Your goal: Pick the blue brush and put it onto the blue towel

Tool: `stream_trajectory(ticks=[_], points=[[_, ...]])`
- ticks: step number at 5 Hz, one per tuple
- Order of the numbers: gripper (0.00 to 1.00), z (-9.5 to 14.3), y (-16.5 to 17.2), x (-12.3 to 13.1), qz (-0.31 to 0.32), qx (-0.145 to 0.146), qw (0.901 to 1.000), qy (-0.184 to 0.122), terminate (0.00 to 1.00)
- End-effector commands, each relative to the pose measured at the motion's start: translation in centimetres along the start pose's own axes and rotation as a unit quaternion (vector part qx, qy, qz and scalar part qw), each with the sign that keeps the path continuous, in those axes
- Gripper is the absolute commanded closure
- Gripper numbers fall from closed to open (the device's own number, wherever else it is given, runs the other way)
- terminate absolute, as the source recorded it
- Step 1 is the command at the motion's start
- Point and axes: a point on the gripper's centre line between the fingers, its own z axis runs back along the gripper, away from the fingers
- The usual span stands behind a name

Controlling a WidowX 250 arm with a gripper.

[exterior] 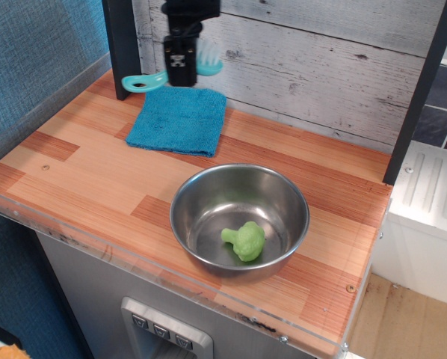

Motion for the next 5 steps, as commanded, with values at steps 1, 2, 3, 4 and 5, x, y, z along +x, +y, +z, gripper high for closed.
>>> stream_trajectory(ticks=[1,2,3,4,5], points=[[1.00,0.6,1.2,-1.7,-0.006,0.058,0.9983,0.006,0.00],[1.00,-1.0,2.1,-1.2,-0.019,0.060,0.9979,0.017,0.00],[1.00,-2.7,2.7,-2.0,-0.020,0.071,0.9967,0.035,0.00],[1.00,-3.8,3.1,-2.8,-0.016,0.070,0.9964,0.045,0.00],[1.00,-5.3,3.0,-2.8,-0.017,0.067,0.9965,0.047,0.00]])
